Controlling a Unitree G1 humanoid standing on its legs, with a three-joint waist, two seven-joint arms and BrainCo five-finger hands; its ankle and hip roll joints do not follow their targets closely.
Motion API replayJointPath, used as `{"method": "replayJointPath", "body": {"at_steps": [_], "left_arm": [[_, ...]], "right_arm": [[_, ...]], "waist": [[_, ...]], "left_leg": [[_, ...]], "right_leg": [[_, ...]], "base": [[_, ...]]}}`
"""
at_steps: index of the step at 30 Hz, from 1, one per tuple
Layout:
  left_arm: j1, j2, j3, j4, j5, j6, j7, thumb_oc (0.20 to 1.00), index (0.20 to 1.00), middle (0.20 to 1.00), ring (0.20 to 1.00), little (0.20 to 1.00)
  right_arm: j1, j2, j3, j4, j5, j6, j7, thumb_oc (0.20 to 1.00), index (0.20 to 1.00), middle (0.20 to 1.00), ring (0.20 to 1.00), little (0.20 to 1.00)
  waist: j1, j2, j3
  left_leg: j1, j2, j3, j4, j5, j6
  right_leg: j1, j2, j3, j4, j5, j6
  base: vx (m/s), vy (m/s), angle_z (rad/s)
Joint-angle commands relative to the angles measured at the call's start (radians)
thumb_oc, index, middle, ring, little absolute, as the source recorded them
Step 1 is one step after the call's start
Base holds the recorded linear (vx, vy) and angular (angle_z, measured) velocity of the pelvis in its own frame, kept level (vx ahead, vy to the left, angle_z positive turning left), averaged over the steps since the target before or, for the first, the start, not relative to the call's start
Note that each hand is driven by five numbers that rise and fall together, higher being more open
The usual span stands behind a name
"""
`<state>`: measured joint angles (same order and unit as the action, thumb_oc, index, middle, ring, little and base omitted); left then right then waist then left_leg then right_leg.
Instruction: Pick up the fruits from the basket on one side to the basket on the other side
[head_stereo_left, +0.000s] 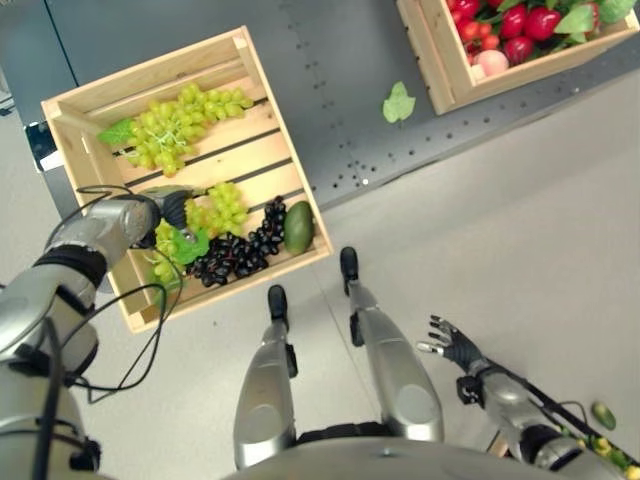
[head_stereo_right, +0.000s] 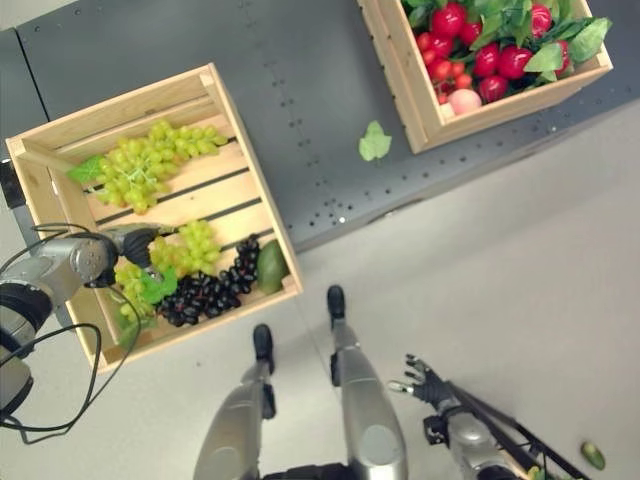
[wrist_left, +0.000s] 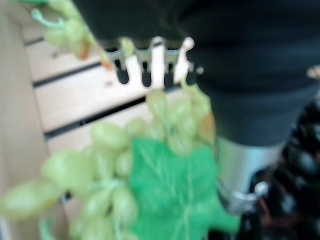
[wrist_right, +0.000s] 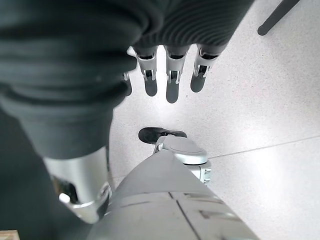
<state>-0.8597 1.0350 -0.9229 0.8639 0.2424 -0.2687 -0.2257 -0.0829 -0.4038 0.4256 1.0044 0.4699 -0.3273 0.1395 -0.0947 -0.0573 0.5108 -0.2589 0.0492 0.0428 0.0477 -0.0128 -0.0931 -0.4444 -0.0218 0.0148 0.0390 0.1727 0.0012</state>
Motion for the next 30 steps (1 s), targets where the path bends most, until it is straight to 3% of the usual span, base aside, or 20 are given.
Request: {"method": "replayJointPath", "body": {"at_steps": [1, 16, 30], "left_arm": [[0.026, 0.077, 0.058, -0.070, -0.029, -0.015, -0.015, 1.000, 1.000, 1.000, 1.000, 1.000], [0.129, 0.074, 0.166, -0.188, -0.012, 0.005, 0.062, 1.000, 1.000, 1.000, 1.000, 1.000], [0.052, 0.011, 0.206, -0.110, 0.021, 0.027, 0.191, 1.000, 1.000, 1.000, 1.000, 1.000]], "right_arm": [[0.068, -0.041, -0.012, -0.029, 0.043, -0.005, 0.013, 1.000, 1.000, 1.000, 1.000, 1.000], [0.110, -0.084, -0.046, -0.220, 0.059, -0.015, 0.015, 1.000, 1.000, 1.000, 1.000, 1.000], [0.227, -0.144, -0.104, -0.514, 0.050, -0.044, 0.035, 1.000, 1.000, 1.000, 1.000, 1.000]], "waist": [[-0.001, 0.021, 0.009], [-0.013, 0.007, 0.009], [-0.067, -0.043, 0.009]], "left_leg": [[-0.073, -0.012, -0.005, 0.094, -0.004, 0.024], [-0.149, -0.003, -0.003, 0.105, 0.000, 0.021], [-0.378, 0.019, -0.003, 0.194, -0.016, 0.017]], "right_leg": [[-0.008, -0.022, 0.037, 0.189, -0.160, 0.113], [-0.089, -0.018, 0.033, 0.212, -0.164, 0.116], [-0.299, -0.006, 0.033, 0.271, -0.165, 0.113]], "base": [[0.00, 0.000, 0.00], [0.00, 0.000, 0.00], [-0.01, -0.012, 0.02]]}}
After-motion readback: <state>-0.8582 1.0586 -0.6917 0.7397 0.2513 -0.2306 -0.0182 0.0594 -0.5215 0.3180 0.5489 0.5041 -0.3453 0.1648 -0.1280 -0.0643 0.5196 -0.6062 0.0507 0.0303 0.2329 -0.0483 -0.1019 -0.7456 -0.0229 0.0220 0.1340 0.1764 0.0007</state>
